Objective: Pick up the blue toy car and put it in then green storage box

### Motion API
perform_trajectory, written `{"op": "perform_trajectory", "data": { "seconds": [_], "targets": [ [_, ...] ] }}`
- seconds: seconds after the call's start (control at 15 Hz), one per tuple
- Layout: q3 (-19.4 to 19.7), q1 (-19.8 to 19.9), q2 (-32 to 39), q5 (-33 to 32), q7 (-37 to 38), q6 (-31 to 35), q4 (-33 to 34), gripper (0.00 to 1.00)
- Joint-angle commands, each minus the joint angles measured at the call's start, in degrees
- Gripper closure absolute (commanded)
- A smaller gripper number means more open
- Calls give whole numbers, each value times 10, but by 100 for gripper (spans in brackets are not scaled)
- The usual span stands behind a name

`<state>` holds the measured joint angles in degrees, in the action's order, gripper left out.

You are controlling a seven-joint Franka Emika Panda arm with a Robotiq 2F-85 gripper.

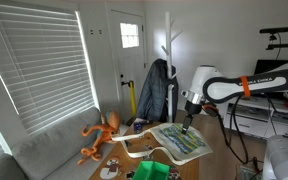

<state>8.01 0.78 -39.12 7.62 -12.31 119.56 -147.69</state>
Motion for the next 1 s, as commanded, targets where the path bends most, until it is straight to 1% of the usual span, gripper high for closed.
{"op": "perform_trajectory", "data": {
  "seconds": [0.0, 0.13, 0.27, 0.33, 0.6, 0.67, 0.73, 0.8, 0.93],
  "targets": [
    [32, 30, -39, -12, -19, 11, -7, 0],
    [43, 39, -34, -15, -29, 16, 9, 0],
    [38, 37, -26, -12, -22, 7, 26, 0],
    [42, 37, -24, -8, -21, 13, 15, 0],
    [40, 37, -24, -8, -21, 13, 23, 0],
    [60, 19, -20, 11, -54, 29, 23, 0],
    [71, 12, -17, 15, -78, 35, 30, 0],
    [96, -6, -6, 28, -121, 23, 48, 0],
    [133, -26, 27, 34, -189, -36, 92, 0]
  ]
}}
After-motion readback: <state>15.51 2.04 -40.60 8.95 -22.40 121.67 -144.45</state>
